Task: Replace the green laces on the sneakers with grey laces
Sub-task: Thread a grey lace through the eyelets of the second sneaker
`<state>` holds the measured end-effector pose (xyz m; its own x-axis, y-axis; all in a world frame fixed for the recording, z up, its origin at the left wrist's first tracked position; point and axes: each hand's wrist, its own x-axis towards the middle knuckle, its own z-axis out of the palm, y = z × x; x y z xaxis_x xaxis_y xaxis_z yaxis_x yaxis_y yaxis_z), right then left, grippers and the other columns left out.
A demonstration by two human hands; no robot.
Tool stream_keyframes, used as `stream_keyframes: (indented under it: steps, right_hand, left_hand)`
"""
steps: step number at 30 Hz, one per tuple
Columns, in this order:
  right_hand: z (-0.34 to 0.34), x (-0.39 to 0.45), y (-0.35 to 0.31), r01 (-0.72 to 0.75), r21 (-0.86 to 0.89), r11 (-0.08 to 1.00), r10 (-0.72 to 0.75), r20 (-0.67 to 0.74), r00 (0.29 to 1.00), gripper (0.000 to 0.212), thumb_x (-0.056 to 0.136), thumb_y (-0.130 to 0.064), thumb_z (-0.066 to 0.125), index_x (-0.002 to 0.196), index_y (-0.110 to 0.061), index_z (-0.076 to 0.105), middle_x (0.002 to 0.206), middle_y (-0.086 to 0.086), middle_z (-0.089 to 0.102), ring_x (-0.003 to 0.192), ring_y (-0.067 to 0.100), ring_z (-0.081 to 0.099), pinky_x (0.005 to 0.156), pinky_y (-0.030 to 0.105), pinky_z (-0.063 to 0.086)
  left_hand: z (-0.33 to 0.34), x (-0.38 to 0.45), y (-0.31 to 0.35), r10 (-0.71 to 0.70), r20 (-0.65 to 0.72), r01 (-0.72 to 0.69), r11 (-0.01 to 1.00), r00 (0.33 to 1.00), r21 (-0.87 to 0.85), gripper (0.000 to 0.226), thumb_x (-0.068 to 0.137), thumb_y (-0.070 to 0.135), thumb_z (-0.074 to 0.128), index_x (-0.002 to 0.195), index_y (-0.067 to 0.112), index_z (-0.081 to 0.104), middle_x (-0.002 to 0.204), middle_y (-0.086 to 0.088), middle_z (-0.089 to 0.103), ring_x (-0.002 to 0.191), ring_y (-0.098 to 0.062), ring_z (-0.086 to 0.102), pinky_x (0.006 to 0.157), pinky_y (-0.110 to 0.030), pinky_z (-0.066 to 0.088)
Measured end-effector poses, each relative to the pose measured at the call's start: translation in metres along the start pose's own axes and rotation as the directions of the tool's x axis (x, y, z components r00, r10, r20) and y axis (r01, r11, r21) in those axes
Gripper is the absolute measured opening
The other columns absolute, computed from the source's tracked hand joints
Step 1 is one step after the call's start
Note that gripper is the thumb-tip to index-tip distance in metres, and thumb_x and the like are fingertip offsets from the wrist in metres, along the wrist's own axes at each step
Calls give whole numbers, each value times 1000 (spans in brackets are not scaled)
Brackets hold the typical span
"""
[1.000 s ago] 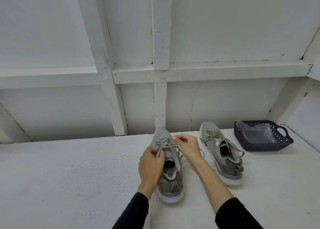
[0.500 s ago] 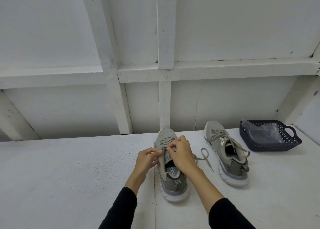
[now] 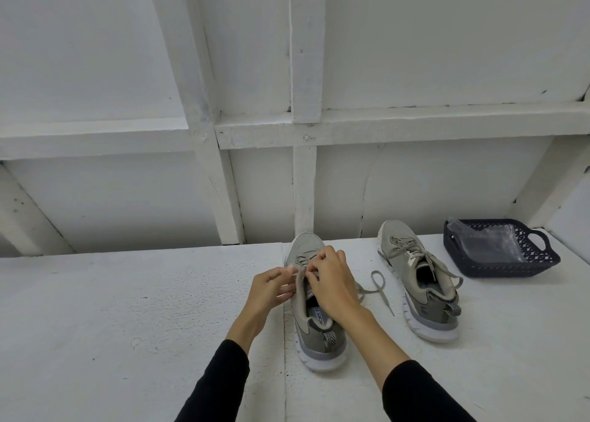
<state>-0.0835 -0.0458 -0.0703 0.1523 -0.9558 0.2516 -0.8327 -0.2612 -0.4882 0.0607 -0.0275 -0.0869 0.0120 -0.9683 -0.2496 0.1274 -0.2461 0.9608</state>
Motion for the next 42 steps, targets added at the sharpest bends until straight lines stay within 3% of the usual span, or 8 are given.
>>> stream_keyframes:
  steps: [10, 16, 19, 21, 24, 31, 36, 42]
  right_hand:
    - [3, -6, 7, -174, 130, 976, 182, -56, 982, 20, 89, -31, 64, 107, -23, 61, 111, -7, 43, 108, 16, 38, 91, 30, 39]
    - [6, -12, 15, -490, 226, 842, 497, 29, 867, 50, 79, -44, 73, 114, -25, 43, 126, 3, 43, 120, 26, 35, 95, 44, 32]
    - [7, -13, 15, -529, 226, 818, 537, 31, 843, 57, 77, -48, 74, 118, -24, 42, 131, 4, 41, 125, 26, 32, 97, 44, 31]
    - [7, -13, 14, -549, 226, 805, 561, 14, 828, 61, 76, -49, 74, 120, -23, 41, 132, 5, 39, 127, 27, 31, 98, 46, 32]
    - [8, -14, 13, -558, 259, 788, 574, 16, 819, 66, 76, -47, 76, 124, -20, 39, 133, 7, 39, 127, 28, 32, 99, 47, 34]
    - [8, -14, 13, -569, 294, 768, 575, 75, 815, 57, 82, -45, 71, 122, -15, 44, 130, 9, 44, 124, 30, 38, 99, 46, 37]
    - [8, -14, 15, -563, 316, 764, 566, 92, 820, 52, 82, -46, 70, 118, -16, 49, 126, 8, 47, 123, 29, 39, 100, 47, 38]
    - [6, -16, 14, -554, 362, 750, 559, 101, 823, 48, 84, -42, 71, 119, -18, 48, 128, 6, 46, 122, 27, 39, 101, 45, 37]
  left_hand:
    - [16, 11, -4, 65, -133, -58, 997, 989, 54, 13, 95, 21, 62, 93, 9, 67, 98, -12, 71, 87, -18, 66, 78, -30, 54]
    - [2, 20, 14, -147, -314, -94, 763, 938, -639, 18, 104, 3, 31, 92, 7, 44, 85, -7, 52, 71, -14, 53, 77, -33, 52]
    - [-19, 22, 17, 106, -481, -111, 994, 871, 18, 19, 101, 3, 27, 93, 13, 40, 80, -3, 45, 63, -12, 38, 56, -23, 35]
    - [-36, 22, 7, 401, -381, -48, 740, 833, 671, 18, 98, -1, 35, 99, 15, 43, 81, -3, 51, 70, -17, 43, 58, -27, 34]
    - [-52, 21, -2, 508, -201, 32, 322, 837, 946, 19, 98, 5, 44, 106, 21, 53, 89, 2, 60, 89, -20, 43, 74, -32, 29]
    - [-19, 18, -6, 247, -43, -115, 593, 968, 797, 32, 90, 67, 41, 91, 46, 65, 109, 25, 60, 119, -3, 31, 103, -45, 11]
    - [0, 15, 0, 280, -50, -175, 722, 959, 670, 22, 94, 51, 52, 82, 36, 63, 91, 24, 67, 101, 9, 52, 100, -38, 18]
    - [-8, 17, 7, 86, -278, -115, 989, 957, -90, 35, 106, 24, 35, 89, 5, 58, 100, -6, 71, 95, -16, 65, 88, -34, 47]
